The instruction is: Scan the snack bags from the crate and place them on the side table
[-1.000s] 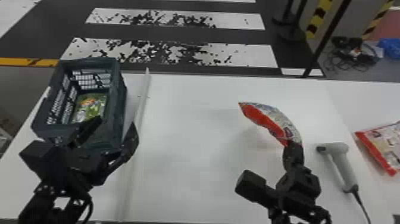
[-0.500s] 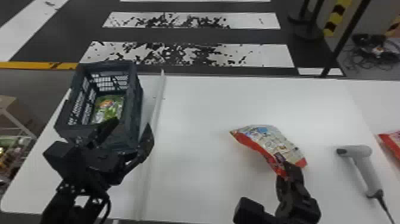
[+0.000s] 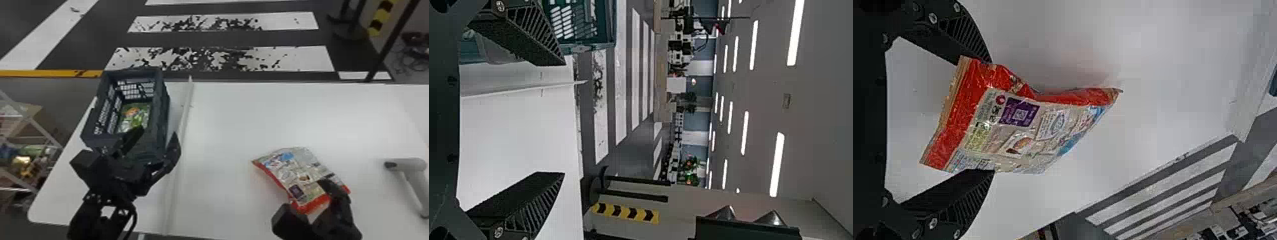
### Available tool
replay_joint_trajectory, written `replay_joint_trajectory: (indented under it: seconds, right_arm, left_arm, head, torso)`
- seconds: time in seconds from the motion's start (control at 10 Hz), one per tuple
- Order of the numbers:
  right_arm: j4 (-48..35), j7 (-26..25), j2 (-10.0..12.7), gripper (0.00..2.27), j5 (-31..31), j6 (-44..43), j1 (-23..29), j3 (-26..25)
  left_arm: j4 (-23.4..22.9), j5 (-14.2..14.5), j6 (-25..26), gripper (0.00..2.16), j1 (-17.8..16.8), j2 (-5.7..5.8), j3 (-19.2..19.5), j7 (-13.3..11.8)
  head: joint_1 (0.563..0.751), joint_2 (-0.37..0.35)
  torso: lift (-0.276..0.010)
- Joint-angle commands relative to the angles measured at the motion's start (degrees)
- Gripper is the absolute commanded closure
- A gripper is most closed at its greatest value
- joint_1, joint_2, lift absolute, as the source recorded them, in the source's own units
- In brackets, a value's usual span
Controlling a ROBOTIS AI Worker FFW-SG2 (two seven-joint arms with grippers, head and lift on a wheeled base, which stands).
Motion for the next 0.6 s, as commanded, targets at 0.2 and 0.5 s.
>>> replay_joint_trajectory:
  seconds: [0.2, 0.5]
  right_arm:
    - [-2.56, 6.43, 2.05, 0.08, -21.94, -5.43, 0.13, -9.66]
    - [-2.21, 15.83, 5.83, 0.08, -44.26, -4.38, -0.57, -21.53]
  left_arm:
    - [1.21, 0.36, 0.02, 0.09, -0.76, -0.01, 0.35, 0.0]
    - [1.82, 0.27, 0.37, 0.09, -1.28, -0.1, 0.26, 0.0]
  head:
    - [0.695, 0.16]
    - [0.695, 0.223]
  torso:
    - [-0.094]
    - [-0.094]
